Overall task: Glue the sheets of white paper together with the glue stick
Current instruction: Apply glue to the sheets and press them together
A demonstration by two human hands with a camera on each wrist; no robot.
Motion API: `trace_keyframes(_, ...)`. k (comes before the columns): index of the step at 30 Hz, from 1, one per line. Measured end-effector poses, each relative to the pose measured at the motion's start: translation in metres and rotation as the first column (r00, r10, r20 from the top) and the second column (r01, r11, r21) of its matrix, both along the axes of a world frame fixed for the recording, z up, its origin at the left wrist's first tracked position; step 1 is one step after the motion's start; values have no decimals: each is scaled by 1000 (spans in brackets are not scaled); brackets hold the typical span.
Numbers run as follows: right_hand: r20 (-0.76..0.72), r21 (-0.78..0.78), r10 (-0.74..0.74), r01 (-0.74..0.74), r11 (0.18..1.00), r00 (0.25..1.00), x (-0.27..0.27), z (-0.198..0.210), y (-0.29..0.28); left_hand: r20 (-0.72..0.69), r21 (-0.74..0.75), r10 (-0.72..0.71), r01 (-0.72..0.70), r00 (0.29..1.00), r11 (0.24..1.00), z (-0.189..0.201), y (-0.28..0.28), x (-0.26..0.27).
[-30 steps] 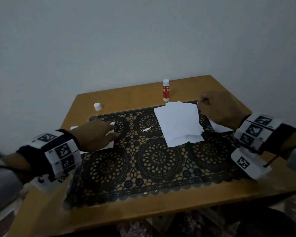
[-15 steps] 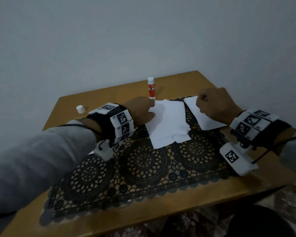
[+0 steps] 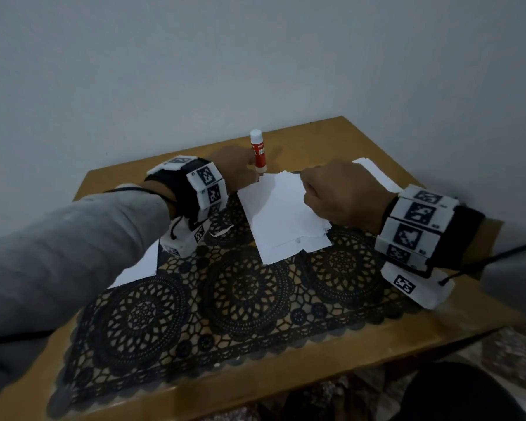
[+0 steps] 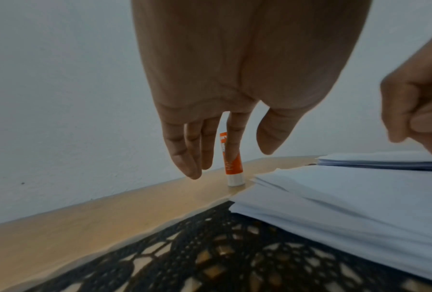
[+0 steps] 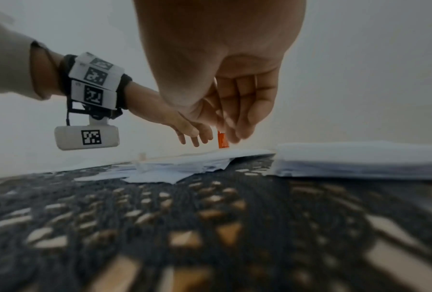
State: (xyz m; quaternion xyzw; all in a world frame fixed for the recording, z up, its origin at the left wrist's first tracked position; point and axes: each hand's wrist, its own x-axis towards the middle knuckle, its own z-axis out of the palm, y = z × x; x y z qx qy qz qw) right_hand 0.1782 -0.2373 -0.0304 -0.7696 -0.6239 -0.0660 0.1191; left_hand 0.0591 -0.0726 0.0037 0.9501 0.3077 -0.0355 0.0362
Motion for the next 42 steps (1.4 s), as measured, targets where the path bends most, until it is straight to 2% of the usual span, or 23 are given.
trace_keyframes(5,-7,67,49,-49,997,999,-7,-4,3,-8,3,2,-2,1000,1000,-8,1,4)
trace_keyframes(18,-100,80,-13,21,997,995,-4,-1,-1,-65,31,-79,82,995,996,-28,-2,20)
trace_keyframes(26,-93,88,-13,21,996,996,-4,-1,-2,24,42,-68,67,997,997,-29,0,17)
trace_keyframes(32,-106,51,-70,76,996,992,-4,1,-2,33,52,-63,61,997,997,-17,-1,11)
trace_keyframes(36,-120,43,-91,96,994,989,-3,2,-3,61,45,-70,67,996,997,8,-2,-3)
trace_keyframes(39,-152,32,-75,81,996,985,-4,5,-5,106,-38,-9,13,994,999,31,-4,-25)
trace_keyframes(42,-171,36,-77,85,996,982,-4,5,-7,132,-207,77,-48,988,977,44,-2,-56)
